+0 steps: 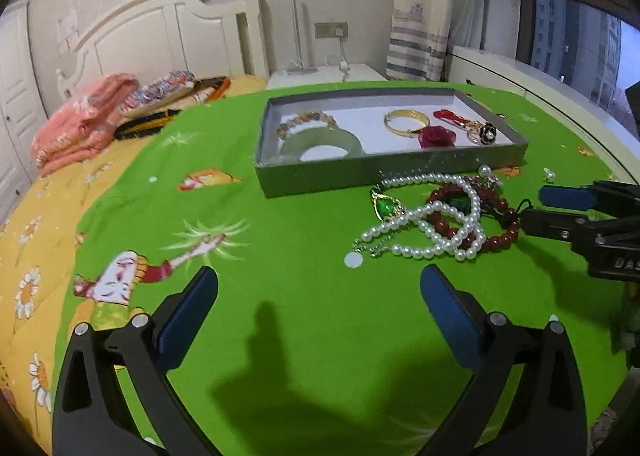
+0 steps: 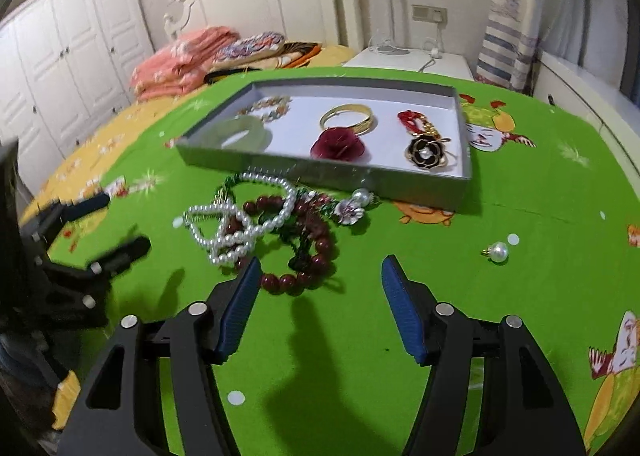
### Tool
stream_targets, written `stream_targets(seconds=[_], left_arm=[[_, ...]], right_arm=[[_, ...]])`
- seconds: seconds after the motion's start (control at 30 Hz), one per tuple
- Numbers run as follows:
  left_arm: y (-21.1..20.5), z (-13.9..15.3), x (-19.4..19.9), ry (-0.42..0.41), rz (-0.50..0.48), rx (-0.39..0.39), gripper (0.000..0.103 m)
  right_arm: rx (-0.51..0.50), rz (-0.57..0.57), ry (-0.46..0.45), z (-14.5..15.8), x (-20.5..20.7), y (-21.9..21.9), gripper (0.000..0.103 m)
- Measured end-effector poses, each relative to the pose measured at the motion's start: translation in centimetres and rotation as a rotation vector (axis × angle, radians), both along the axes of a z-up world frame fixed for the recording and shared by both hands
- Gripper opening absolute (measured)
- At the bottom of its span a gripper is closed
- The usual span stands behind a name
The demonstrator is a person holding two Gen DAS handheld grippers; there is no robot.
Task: Organize jewelry
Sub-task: 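Grasp the black-cord green pendant necklace with the right tool, then grasp the white pearl necklace with the left tool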
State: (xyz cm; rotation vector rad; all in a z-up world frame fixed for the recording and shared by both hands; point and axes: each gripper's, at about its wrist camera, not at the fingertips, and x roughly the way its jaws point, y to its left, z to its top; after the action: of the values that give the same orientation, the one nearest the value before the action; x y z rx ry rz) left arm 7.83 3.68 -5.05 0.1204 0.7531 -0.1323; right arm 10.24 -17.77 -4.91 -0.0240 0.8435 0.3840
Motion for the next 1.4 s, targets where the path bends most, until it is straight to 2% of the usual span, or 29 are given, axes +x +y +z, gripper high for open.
stream_targets(seconds=[0.27,0.5,0.57,0.6,0.67,0.8,0.87,0.93,1.13,1.4], left_arm=[[-0.1,0.1,-0.3,-0.006,-0.036,-0.02,0.098],[-0.2,0.1,-0.3,-0.007,-0.049,-0.02,0.098],[-0.2,0.1,-0.3,-0.005,-0.048,-0.018,0.098],[-0.2,0.1,-0.3,-0.003,-0.047,-0.016,0.098],[-0.4,0.1,-0.2,0.004,-0.053,-0.009,0.098],[-1.2,0.2,-0.1,0.015,-0.087,0.005,0.097],[-1.7,0.4,0.1,0.032,-0.118,-0.029,0.092],[-2.6,0.7,0.4,0.052,-0.156,-0.063,0.082],[-6.0,0.9,2.0,0.065,-0.233,-0.065,0.066],[-8.8,-0.4,4.3,0.119,-0.268,-0.036,0.047]], right_arm=[[-0.034,0.01,0.018,-0.8,1.0,1.2,0.036],[-0.076,0.021,0.013,-1.0,1.0,2.1,0.027],[-0.094,0.008,-0.001,-1.0,0.9,2.2,0.017],[-0.097,0.007,-0.008,-0.9,0.8,2.3,0.017],[-0.08,0.021,-0.038,-0.5,0.3,2.2,0.004],[-0.031,0.019,-0.081,0.5,-0.3,1.5,0.004],[-0.001,0.011,-0.098,1.0,-0.4,1.0,0.004],[0.031,0.007,-0.113,1.6,-0.7,0.5,0.004],[0.073,-0.005,-0.152,3.0,-1.4,-0.7,0.004],[0.108,-0.031,-0.16,3.4,-2.0,-2.7,0.004]])
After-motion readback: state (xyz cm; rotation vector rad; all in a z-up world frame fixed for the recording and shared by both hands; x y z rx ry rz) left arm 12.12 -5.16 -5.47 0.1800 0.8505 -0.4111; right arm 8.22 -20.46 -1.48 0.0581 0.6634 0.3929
